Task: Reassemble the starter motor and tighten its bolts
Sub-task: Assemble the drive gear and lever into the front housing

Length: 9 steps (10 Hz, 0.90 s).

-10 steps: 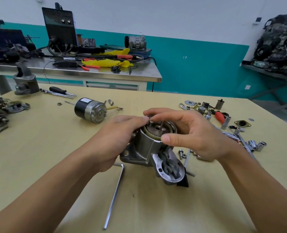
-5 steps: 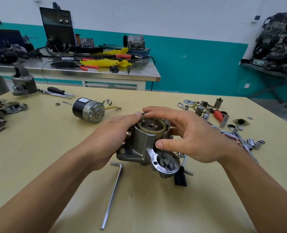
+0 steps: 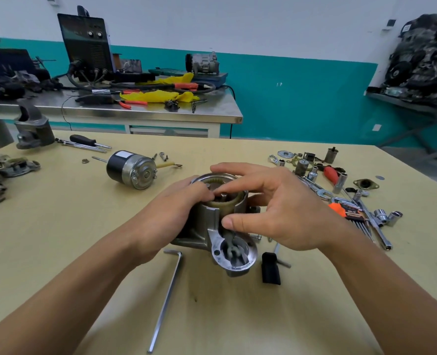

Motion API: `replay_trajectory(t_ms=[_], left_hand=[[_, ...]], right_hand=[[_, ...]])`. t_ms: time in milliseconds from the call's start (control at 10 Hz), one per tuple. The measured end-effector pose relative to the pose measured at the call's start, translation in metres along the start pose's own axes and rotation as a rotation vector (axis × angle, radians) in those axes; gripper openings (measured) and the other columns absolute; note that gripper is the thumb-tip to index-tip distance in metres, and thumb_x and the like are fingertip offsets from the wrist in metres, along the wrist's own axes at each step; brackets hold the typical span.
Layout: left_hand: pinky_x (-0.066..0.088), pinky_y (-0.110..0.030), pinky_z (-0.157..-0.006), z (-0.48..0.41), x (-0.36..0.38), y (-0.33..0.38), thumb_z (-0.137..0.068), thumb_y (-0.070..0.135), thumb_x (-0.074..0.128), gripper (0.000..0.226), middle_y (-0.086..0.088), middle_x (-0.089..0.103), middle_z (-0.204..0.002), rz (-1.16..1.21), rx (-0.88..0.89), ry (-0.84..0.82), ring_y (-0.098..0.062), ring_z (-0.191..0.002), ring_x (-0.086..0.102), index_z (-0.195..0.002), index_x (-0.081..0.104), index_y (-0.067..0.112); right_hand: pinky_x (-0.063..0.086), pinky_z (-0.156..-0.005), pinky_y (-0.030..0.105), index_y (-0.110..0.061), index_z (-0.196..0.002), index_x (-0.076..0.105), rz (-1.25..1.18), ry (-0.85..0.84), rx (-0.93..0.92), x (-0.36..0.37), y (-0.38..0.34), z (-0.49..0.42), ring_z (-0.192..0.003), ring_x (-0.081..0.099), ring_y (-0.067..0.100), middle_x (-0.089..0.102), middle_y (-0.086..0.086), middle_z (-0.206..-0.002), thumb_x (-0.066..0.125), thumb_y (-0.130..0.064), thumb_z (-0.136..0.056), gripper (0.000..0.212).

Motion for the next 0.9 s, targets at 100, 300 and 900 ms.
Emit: replay_trajectory(t_ms=[100,300,900], left_hand=[[0.039,-0.010,-0.038,0.012,0.005,0.014,-0.056,0.043,0.062,0.017,0.011,0.064,-0.059,0.207,0.105,-0.092,-0.002,-0.049,0.060,-0.067,0.071,0.035],[0.037,-0.011,-0.040,0.021,0.007,0.019,-0.069,0.028,0.054,0.016,0.009,0.060,-0.061,0.251,0.157,-0.124,-0.003,-0.049,0.054,-0.070,0.070,0.029],[0.050,-0.029,-0.061,0.024,-0.002,0.015,-0.081,0.050,0.062,0.030,-0.001,0.075,-0.092,0.286,0.042,-0.105,-0.015,-0.077,0.069,-0.089,0.078,0.026]], right_hand=[[0.050,-0.105,0.040,-0.030,-0.131,0.063,-0.067,-0.038,0.023,-0.002,0.004,0.001,-0.127,0.056,0.007,0.057,-0.016,-0.140,0.079,-0.019,-0.075,0.059],[0.056,-0.095,0.035,-0.030,-0.129,0.060,-0.072,0.044,-0.002,0.001,0.005,0.002,-0.110,0.067,0.011,0.068,-0.012,-0.119,0.075,-0.015,-0.071,0.063],[0.055,-0.099,0.043,-0.039,-0.131,0.054,-0.203,0.056,0.048,-0.003,0.014,0.000,-0.118,0.064,0.013,0.067,-0.010,-0.129,0.090,-0.023,-0.063,0.078]])
Point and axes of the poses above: each hand's wrist, its own z-axis away from the middle knuckle, its own x-axis out of the palm, y = z × x, the point moved 4 cm from there along -z, towards the middle knuckle
